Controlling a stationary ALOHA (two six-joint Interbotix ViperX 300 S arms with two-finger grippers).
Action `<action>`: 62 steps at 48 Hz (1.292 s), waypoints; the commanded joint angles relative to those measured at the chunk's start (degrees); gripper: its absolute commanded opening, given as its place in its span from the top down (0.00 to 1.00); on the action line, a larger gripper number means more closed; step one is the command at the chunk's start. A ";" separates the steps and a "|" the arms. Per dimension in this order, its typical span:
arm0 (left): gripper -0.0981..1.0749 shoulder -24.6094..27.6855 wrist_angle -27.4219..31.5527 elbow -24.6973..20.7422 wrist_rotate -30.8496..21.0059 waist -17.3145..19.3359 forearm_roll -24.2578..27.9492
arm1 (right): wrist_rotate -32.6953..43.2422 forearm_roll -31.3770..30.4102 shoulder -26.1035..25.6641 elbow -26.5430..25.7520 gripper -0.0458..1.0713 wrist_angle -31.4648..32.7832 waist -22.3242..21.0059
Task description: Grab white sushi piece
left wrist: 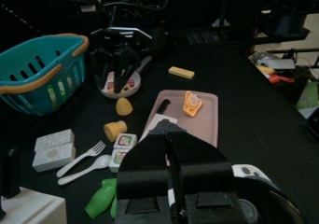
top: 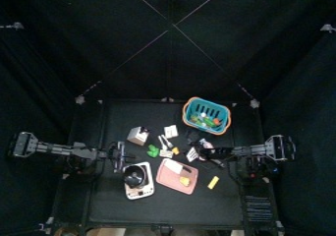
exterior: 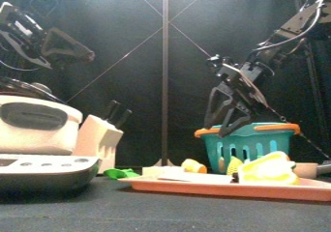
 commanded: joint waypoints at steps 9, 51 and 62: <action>0.71 -0.18 -0.26 -0.26 0.00 0.09 -1.23 | -0.18 -3.43 6.68 -7.91 0.15 -2.11 0.00; 0.71 -0.18 -0.18 -0.18 0.00 0.09 -1.41 | -0.26 -13.71 19.42 -16.26 0.15 -6.77 0.18; 0.71 -0.18 -0.26 -0.18 0.00 0.00 -1.41 | -0.26 -14.59 21.62 -17.67 0.15 -6.77 -0.18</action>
